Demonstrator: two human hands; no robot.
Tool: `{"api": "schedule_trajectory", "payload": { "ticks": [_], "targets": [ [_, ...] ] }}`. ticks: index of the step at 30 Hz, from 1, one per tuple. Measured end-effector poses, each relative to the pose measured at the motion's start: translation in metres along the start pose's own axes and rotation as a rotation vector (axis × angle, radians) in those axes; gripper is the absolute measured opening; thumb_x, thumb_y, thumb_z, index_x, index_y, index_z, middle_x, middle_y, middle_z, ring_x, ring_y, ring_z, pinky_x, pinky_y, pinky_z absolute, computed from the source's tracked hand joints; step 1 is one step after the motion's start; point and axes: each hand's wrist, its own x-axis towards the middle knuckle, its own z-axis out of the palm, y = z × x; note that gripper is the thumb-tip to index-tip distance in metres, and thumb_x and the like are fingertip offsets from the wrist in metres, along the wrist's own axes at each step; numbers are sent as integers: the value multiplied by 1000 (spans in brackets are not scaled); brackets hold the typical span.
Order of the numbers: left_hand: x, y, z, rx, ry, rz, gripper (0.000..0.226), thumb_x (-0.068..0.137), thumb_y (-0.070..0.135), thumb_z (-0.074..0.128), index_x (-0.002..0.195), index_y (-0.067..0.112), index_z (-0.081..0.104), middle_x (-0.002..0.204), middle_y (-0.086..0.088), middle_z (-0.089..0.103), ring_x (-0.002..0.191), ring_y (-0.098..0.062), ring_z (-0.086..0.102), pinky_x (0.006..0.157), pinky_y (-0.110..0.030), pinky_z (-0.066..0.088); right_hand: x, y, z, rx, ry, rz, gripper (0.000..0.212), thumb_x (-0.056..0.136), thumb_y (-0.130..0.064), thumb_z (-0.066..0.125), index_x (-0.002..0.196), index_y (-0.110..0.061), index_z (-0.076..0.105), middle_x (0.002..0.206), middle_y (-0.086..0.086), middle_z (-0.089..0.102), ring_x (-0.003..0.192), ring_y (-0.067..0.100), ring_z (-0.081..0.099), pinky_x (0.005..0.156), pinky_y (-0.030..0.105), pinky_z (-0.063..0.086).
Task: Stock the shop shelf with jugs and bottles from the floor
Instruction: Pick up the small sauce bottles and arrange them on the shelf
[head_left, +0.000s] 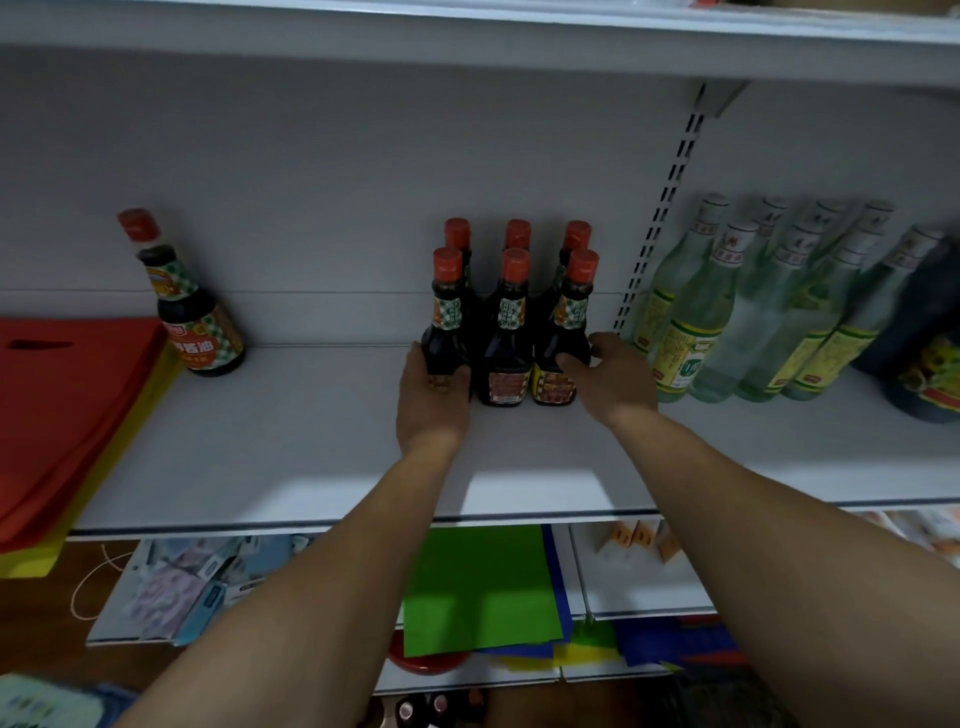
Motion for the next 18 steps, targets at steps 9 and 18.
{"api": "schedule_trajectory", "payload": {
  "ticks": [9,18],
  "targets": [
    [-35,-19,-36,130,-66,33,11,90,34,53,95,30,62,104,0,69,91,-23,61,77,-27,46,-44,-6,14,14,70,25,36,89,-38,61,118,-18,62,120,9,64,107,29,60,83,31,48],
    [-110,-56,-70,221,-155,57,20,79,49,54,81,34,66,73,11,71,75,-15,68,74,-41,57,-106,-13,33,9,-34,-75,34,87,-45,61,112,-21,65,110,1,68,101,24,61,83,29,48]
  ]
}}
